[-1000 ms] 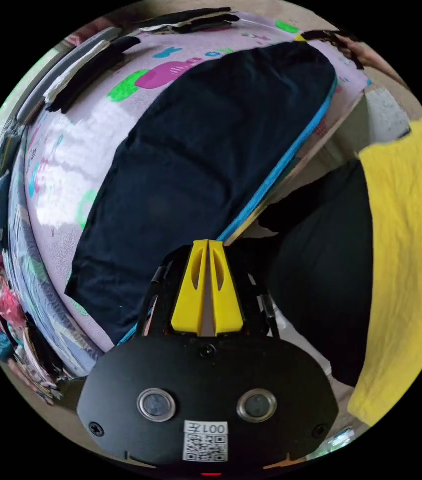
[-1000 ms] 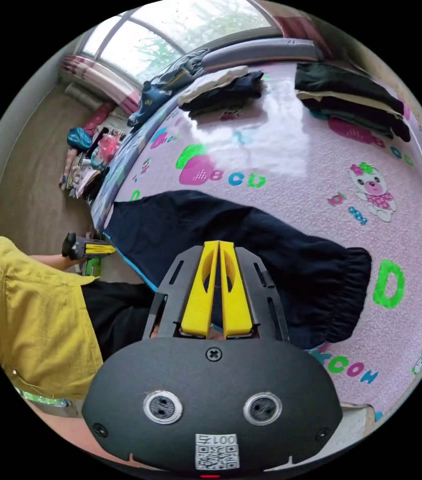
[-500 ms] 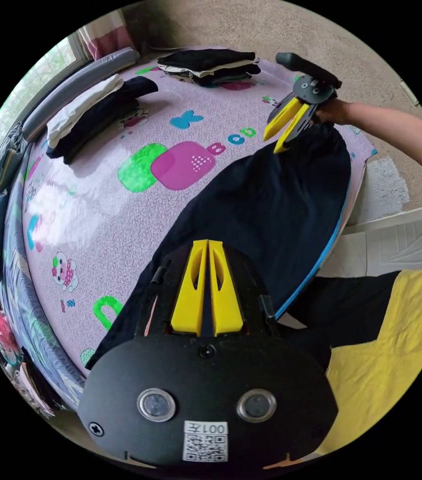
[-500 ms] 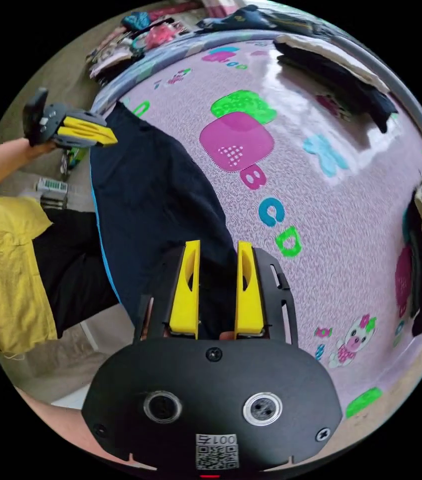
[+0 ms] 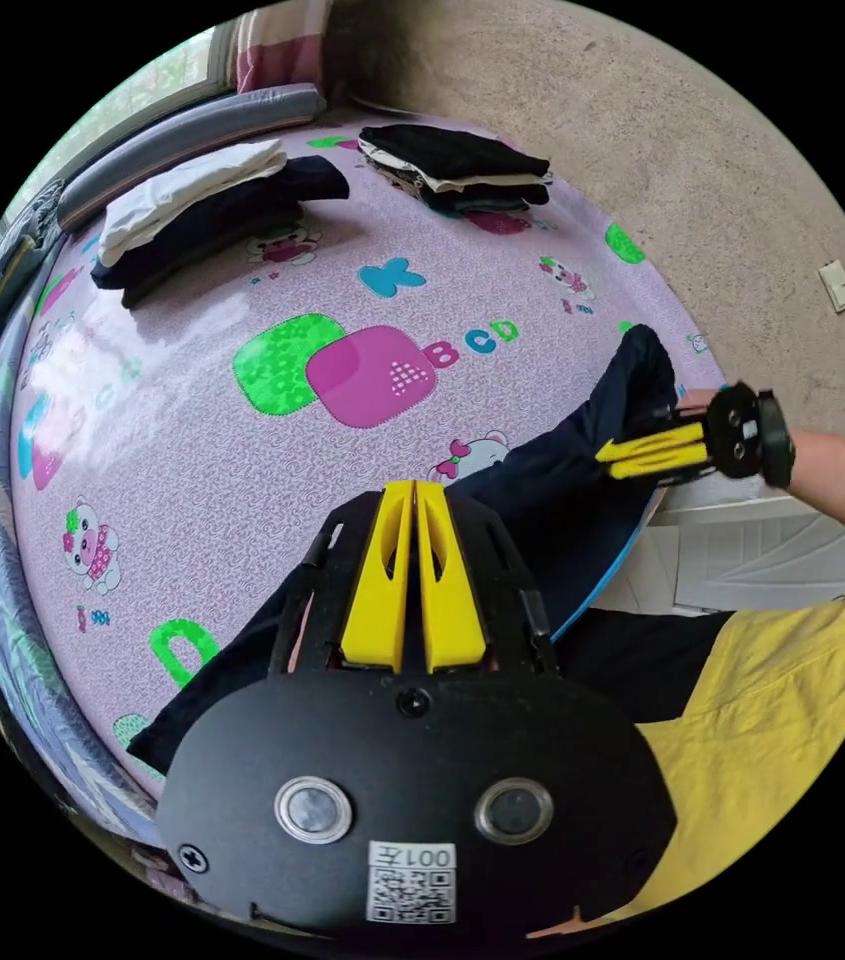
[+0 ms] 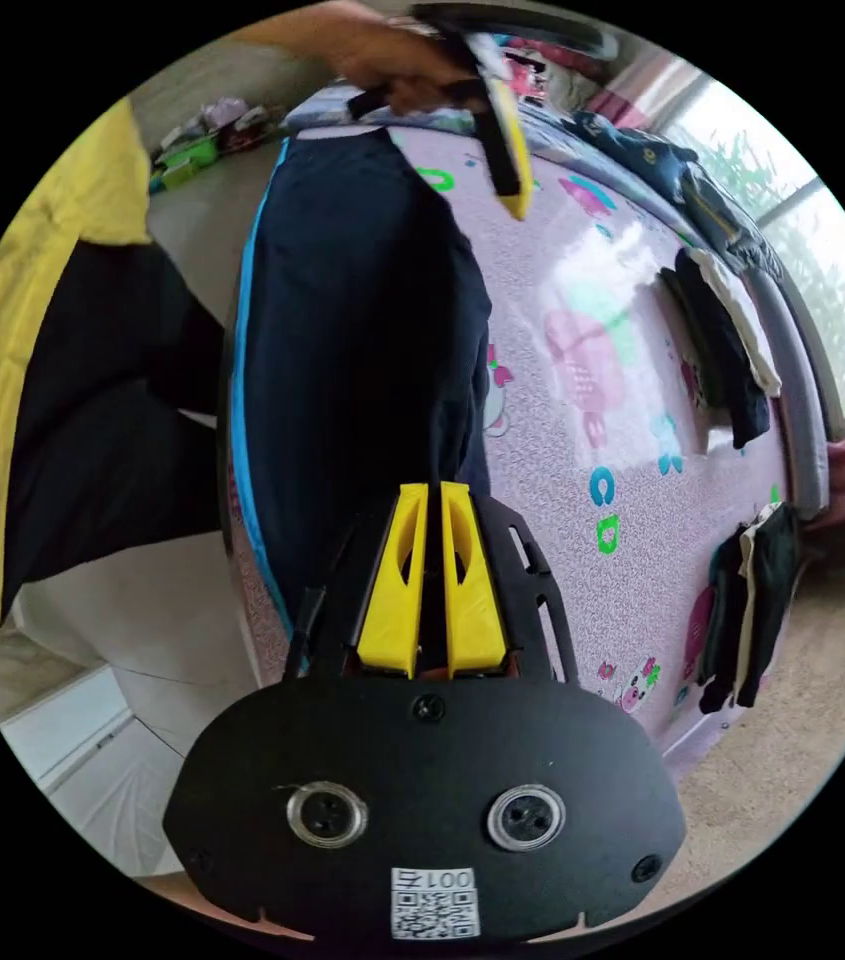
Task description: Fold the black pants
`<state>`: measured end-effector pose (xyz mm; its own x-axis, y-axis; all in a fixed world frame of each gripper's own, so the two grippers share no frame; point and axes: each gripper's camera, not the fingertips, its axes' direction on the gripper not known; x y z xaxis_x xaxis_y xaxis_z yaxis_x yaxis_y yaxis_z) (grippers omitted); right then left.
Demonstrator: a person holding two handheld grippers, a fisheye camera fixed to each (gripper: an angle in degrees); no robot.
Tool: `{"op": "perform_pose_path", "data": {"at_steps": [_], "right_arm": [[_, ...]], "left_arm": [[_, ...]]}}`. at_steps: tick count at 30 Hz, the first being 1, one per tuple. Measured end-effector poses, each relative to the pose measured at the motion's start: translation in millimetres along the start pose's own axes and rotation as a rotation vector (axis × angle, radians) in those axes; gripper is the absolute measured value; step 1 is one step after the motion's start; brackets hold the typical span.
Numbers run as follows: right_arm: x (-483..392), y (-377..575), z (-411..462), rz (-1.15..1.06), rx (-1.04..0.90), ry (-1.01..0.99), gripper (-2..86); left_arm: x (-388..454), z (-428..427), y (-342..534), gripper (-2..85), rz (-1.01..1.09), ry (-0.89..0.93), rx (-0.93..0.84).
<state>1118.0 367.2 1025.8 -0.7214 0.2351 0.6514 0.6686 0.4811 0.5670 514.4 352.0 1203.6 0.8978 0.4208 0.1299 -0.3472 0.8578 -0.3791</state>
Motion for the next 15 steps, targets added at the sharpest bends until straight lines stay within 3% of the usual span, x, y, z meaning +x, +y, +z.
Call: {"op": "perform_pose_path", "data": {"at_steps": [8, 15], "right_arm": [[-90.4, -5.2, 25.9, -0.051, -0.067, 0.064, 1.9], [-107.5, -4.1, 24.1, -0.020, -0.051, 0.055, 1.7]], "left_arm": [[13.1, 39.1, -44.0, -1.2, 0.242, 0.241, -0.204], [40.0, 80.1, -47.8, -1.3, 0.457, 0.256, -0.396]]}}
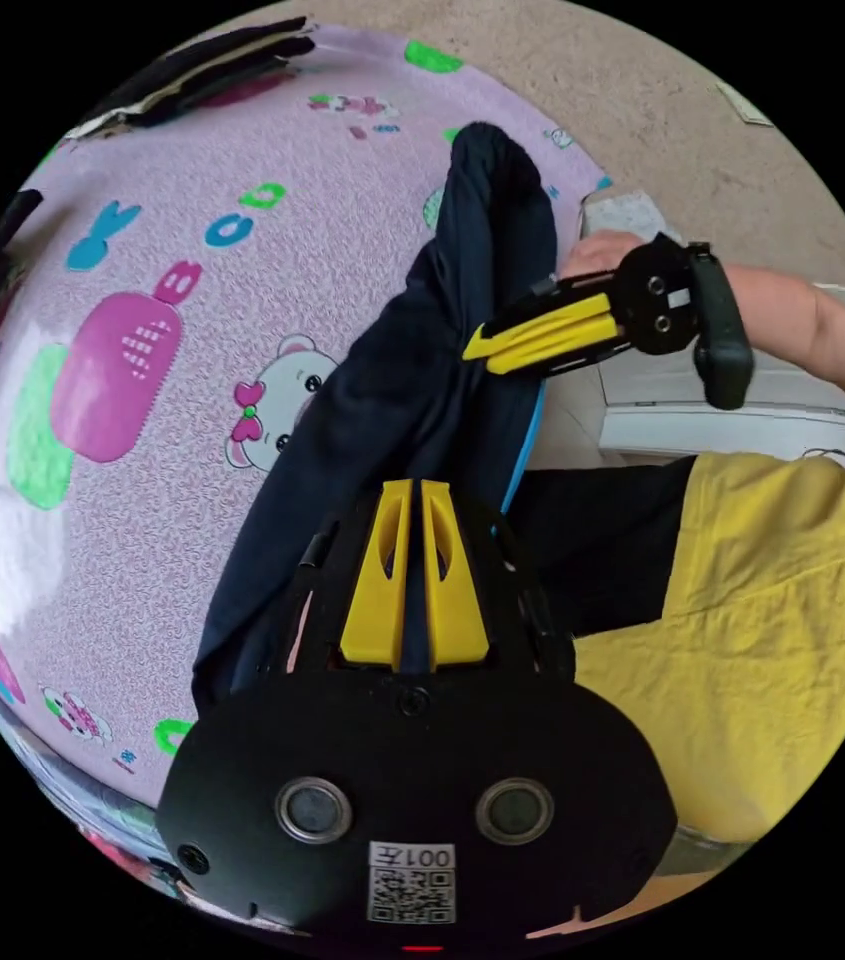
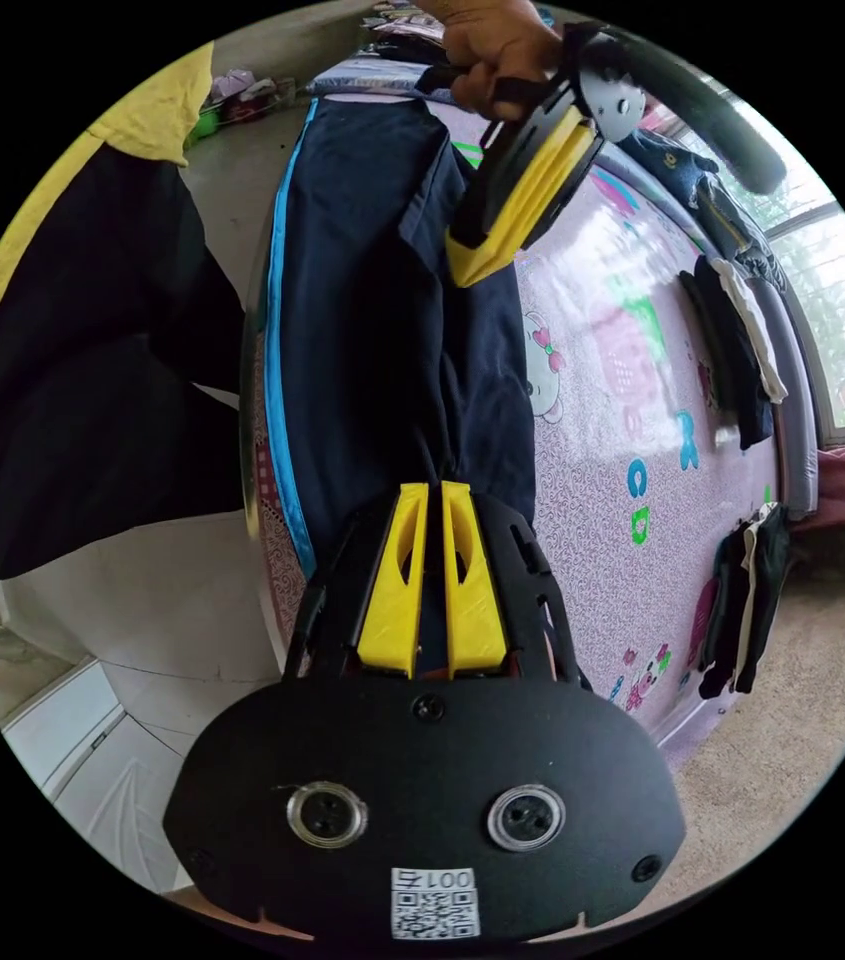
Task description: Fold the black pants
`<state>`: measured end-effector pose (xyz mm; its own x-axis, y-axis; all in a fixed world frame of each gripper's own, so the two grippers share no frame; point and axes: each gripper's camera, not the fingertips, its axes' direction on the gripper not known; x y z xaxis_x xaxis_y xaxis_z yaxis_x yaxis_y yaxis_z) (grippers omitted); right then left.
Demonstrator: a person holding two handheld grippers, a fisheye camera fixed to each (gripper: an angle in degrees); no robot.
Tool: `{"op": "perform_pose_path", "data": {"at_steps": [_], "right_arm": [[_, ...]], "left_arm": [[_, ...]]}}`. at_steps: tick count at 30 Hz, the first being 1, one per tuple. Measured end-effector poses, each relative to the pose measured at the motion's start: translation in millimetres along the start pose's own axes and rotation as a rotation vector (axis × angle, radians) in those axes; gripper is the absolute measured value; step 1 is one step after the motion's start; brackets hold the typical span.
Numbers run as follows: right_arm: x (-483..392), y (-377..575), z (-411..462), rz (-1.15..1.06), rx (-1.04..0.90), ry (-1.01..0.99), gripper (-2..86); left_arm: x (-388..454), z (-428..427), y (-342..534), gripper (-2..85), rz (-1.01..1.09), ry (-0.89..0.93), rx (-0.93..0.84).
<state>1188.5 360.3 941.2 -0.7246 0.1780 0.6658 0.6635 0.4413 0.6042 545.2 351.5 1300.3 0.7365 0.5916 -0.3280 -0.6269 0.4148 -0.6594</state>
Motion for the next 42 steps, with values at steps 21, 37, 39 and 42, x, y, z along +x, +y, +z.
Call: {"op": "perform_pose_path", "data": {"at_steps": [21, 37, 39, 42], "right_arm": [[41.2, 45.3, -86.6, 0.292, 0.145, 0.012, 0.8], [141.1, -22.0, -78.5, 0.092, 0.093, -0.403, 6.0], [144.9, -26.1, -76.4, 0.031, 0.047, -0.416, 4.0], [177.6, -17.1, -90.4, 0.106, 0.066, -0.399, 2.6]], "left_arm": [[-57.4, 6.6, 29.8, -1.5, -0.252, 0.390, 0.385], [-38.7, 37.8, 71.9, -1.5, -0.314, 0.356, 0.316], [-37.8, 37.5, 75.1, -1.4, -0.317, 0.346, 0.323], [-37.5, 36.1, 79.5, -1.4, -0.324, 0.316, 0.338]]}}
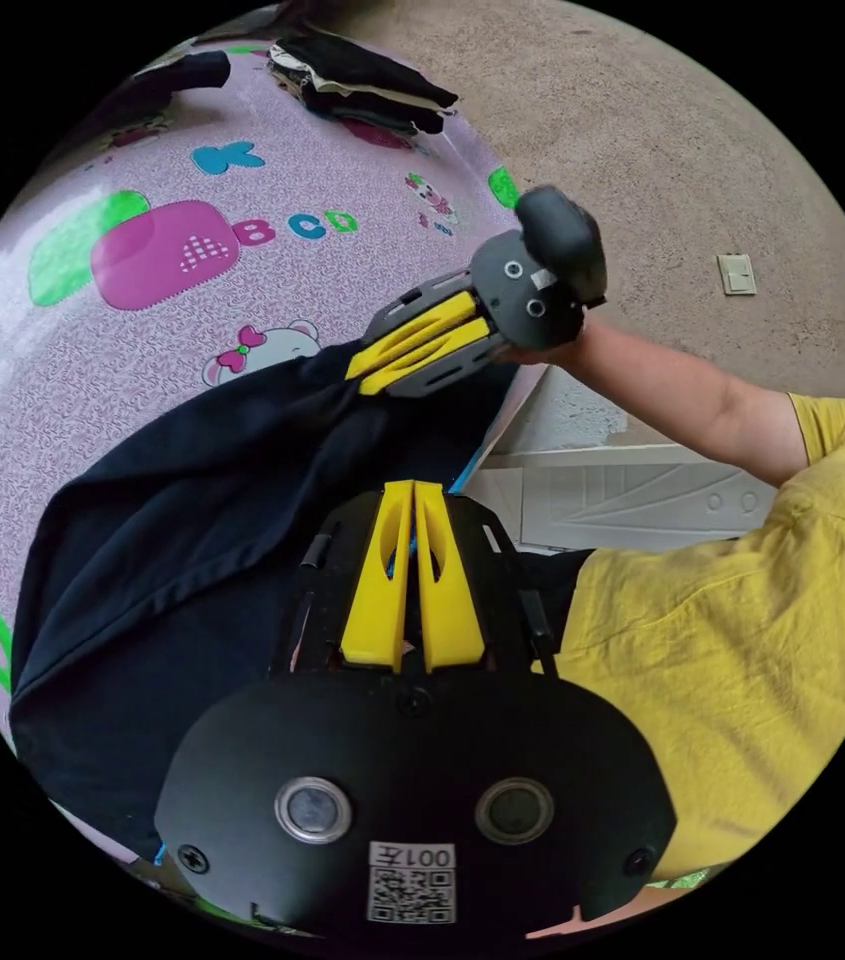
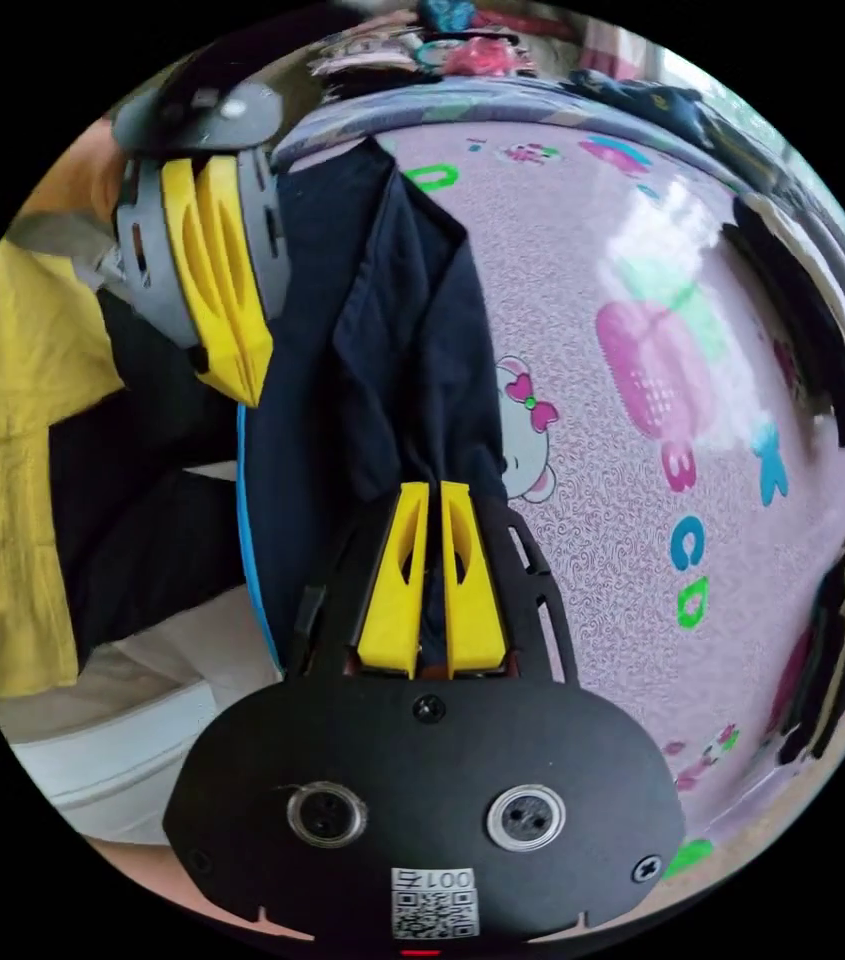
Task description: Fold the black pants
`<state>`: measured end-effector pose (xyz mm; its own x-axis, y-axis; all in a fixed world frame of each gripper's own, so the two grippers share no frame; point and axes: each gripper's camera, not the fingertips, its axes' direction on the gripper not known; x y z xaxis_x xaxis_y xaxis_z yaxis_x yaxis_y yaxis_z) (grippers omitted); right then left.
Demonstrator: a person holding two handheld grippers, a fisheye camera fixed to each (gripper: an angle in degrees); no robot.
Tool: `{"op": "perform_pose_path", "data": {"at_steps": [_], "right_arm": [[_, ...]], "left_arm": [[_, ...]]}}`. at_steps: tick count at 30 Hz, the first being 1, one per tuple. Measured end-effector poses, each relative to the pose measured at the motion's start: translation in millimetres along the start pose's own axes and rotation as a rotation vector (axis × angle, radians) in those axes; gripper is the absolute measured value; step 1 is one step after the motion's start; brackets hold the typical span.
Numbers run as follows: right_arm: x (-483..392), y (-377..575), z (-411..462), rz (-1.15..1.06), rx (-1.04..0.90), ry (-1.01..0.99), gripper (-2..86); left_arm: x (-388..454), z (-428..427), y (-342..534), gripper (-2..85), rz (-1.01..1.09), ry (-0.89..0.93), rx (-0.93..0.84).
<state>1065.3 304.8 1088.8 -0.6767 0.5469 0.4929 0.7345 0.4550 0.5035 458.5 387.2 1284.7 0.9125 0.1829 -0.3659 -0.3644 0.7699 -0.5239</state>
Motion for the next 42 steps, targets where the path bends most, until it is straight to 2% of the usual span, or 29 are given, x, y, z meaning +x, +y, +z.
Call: {"op": "perform_pose_path", "data": {"at_steps": [1, 3, 5, 8, 13, 19, 25, 28, 32, 34, 36, 42], "right_arm": [[11.1, 2.8, -8.3, 0.041, 0.027, -0.042, 2.5], [66.7, 25.8, -39.4, 0.257, 0.198, -0.307, 2.1], [101.2, 48.4, -57.0, 0.390, 0.330, -0.462, 2.0], [133.0, 72.2, -80.2, 0.502, 0.440, -0.571, 1.8], [140.5, 69.1, -107.7, 0.490, 0.425, -0.593, 1.8], [142.6, 64.8, -135.8, 0.482, 0.433, -0.612, 1.6], [139.7, 62.9, -160.8, 0.467, 0.462, -0.636, 1.2], [136.0, 80.3, -189.6, 0.491, 0.539, -0.572, 1.4], [133.0, 166.9, -250.9, 0.667, 0.662, -0.330, 1.6], [129.0, 209.7, -269.5, 0.799, 0.631, -0.182, 1.6], [124.4, 249.2, -279.1, 0.971, 0.507, -0.042, 1.4], [105.6, 261.4, -268.6, 1.117, 0.259, 0.194, 2.5]], "left_arm": [[0.4, -2.2, 0.4, -1.4, 0.006, -0.024, 0.012], [3.1, -8.1, -0.4, -1.4, 0.025, -0.084, 0.046], [8.0, -19.0, -4.7, -1.3, 0.057, -0.157, 0.112], [5.3, -23.7, -16.1, -0.8, 0.051, -0.160, 0.141], [1.4, -22.4, -34.1, 1.3, 0.046, -0.168, 0.182], [-0.4, -8.0, -48.6, 2.9, 0.051, -0.208, 0.152], [-10.0, 11.6, -66.5, -0.9, 0.039, -0.083, 0.121], [-1.6, 4.3, -66.9, -1.4, 0.082, -0.080, 0.174], [-2.5, -11.8, -71.5, -1.4, 0.082, -0.078, 0.198], [-8.5, -17.4, -82.0, -1.3, 0.082, -0.080, 0.186], [-15.5, -22.6, -97.9, -1.3, 0.079, -0.090, 0.162], [-38.9, -26.3, -157.6, -1.2, 0.055, -0.142, 0.034]]}}
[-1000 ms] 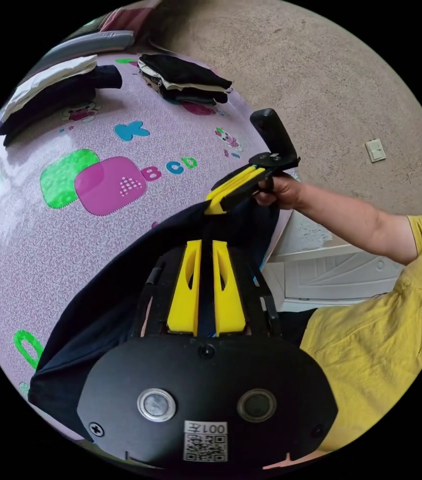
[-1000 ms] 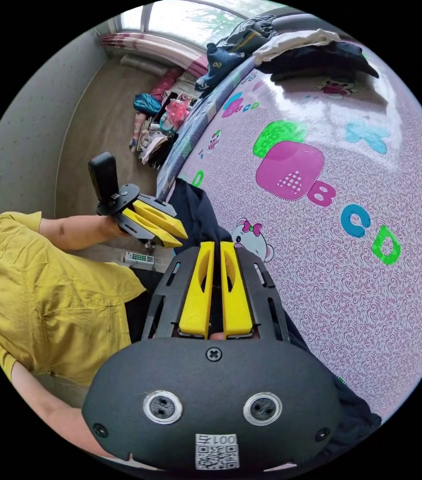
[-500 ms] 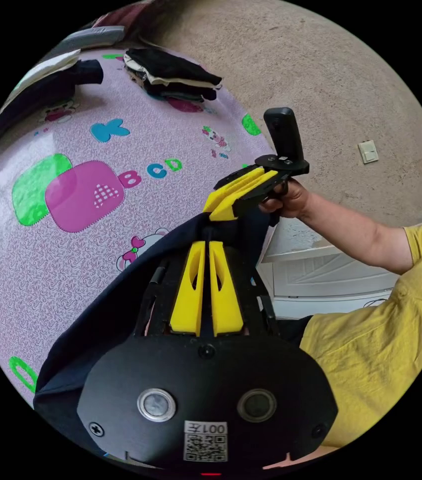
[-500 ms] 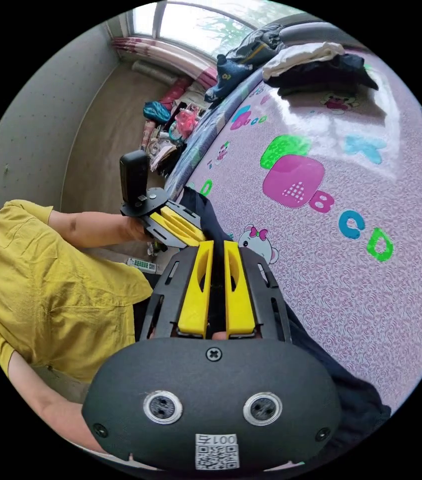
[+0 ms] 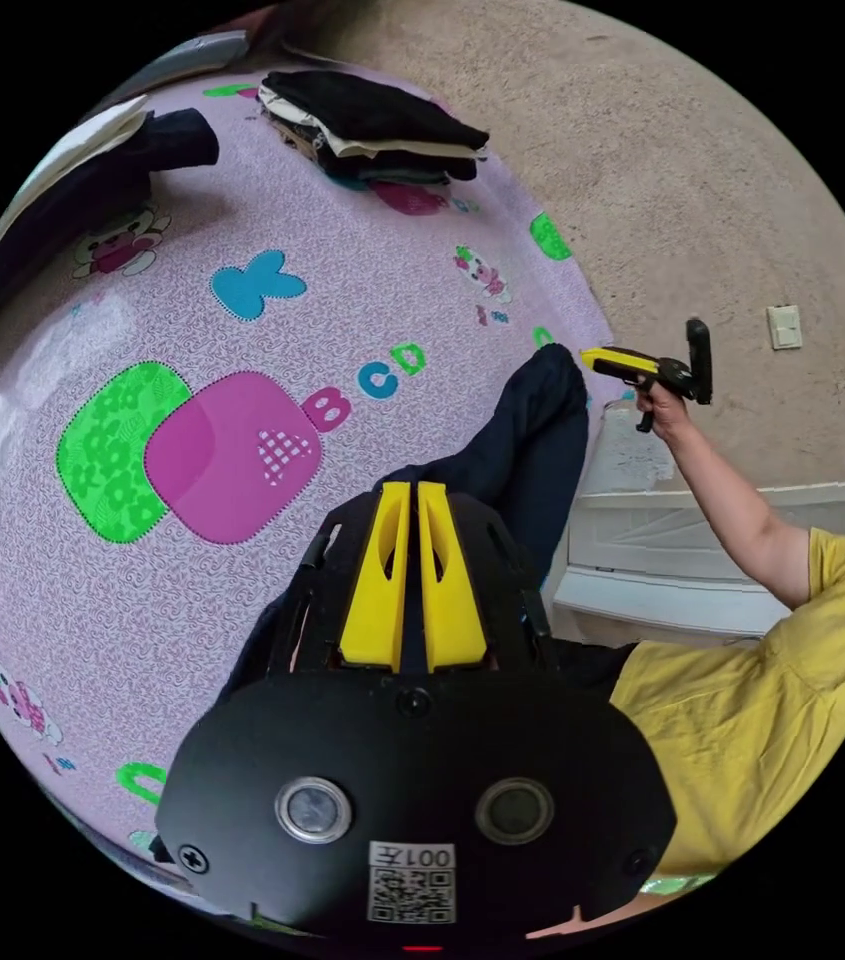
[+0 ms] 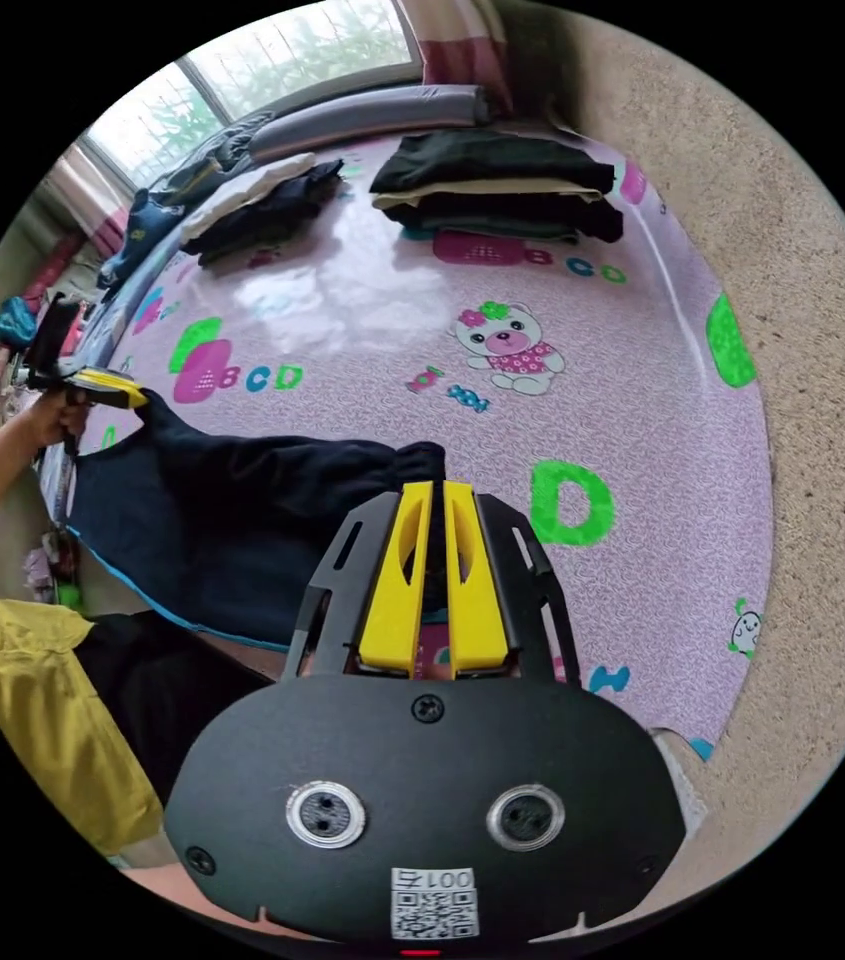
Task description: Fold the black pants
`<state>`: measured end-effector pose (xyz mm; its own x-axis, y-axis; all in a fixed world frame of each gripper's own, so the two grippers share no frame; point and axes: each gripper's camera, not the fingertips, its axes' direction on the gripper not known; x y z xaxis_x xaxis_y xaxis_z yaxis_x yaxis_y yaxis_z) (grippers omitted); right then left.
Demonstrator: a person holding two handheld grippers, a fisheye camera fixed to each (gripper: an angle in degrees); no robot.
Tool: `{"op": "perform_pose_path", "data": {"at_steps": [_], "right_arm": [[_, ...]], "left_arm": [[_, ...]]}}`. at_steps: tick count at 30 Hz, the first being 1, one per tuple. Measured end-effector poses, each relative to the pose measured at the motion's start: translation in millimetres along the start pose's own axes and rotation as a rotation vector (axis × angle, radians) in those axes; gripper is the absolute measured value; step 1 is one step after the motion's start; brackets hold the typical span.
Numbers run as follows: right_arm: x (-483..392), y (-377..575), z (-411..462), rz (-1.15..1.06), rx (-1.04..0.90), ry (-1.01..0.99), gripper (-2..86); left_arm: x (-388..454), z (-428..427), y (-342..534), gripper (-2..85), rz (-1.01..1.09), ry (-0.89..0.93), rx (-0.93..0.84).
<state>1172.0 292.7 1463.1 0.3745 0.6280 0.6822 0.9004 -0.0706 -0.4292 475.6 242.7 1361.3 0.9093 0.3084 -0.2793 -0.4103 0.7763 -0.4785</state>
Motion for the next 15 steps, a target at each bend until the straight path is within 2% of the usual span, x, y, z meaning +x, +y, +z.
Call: {"op": "perform_pose_path", "data": {"at_steps": [5, 10, 15], "right_arm": [[4.3, 14.4, 4.0, 0.035, 0.003, -0.130, 5.8], [18.7, 14.6, 21.3, 0.084, -0.050, -0.230, 3.2], [26.6, 31.9, 10.4, 0.069, -0.079, -0.164, 0.9]], "left_arm": [[-32.9, 18.3, -35.1, -1.2, -0.102, 0.013, -0.097], [-55.2, 37.2, -58.4, -1.2, -0.148, 0.008, -0.156], [-66.5, 42.7, -72.3, -1.2, -0.168, -0.080, -0.181]]}}
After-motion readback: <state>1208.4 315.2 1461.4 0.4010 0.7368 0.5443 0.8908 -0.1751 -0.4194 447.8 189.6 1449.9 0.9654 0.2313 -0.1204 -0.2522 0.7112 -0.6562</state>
